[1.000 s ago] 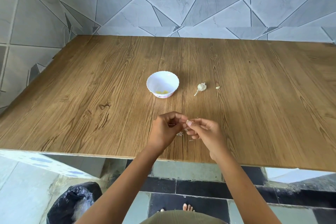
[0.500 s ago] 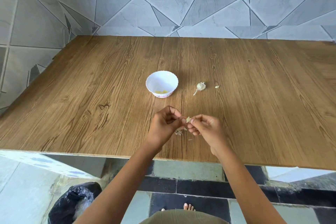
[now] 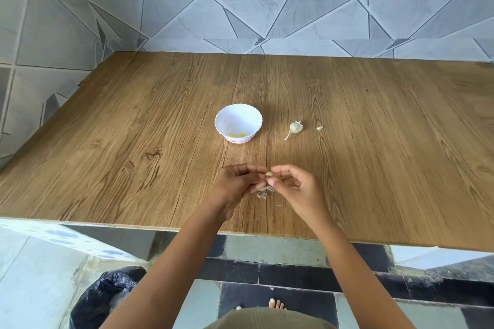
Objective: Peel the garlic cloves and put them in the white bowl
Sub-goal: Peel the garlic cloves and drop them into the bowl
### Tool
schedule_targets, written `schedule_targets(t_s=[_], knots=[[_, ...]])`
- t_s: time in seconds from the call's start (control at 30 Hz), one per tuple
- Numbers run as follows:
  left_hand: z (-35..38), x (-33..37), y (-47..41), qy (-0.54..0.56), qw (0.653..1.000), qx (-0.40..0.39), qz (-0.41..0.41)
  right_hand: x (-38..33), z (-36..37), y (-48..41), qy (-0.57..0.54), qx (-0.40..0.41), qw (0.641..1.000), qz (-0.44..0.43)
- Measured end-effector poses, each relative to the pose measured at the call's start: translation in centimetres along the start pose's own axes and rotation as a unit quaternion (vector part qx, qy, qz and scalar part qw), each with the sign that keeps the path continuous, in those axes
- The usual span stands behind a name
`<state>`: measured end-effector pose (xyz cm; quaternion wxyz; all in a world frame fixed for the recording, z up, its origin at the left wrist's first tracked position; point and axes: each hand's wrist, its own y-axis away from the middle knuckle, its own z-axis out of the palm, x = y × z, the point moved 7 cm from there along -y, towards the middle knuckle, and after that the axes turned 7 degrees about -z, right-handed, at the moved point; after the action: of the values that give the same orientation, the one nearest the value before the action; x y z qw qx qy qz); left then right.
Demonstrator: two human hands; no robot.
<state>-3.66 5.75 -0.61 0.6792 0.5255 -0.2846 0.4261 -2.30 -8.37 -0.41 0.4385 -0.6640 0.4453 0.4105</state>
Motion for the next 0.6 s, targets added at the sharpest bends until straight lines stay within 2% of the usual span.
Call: schedule_targets(t_s=[0.2,0.43,0.6], knots=[[-0.05,0.3,0.38,-0.062,0.998,0.011,0.031,-0.27,-0.01,0.06,0.078,0.027,0.994,-0.074],[0.37,0.71,0.5,-0.121,0.991,0.004,0.064,-0.31,0.27,0.11,-0.002,0.014,0.999,-0.03],[0.68,0.31,0.35,-0.099,0.993,-0.009,0.056,-0.38,-0.11,0.11,0.087,0.034,0.994,-0.058]])
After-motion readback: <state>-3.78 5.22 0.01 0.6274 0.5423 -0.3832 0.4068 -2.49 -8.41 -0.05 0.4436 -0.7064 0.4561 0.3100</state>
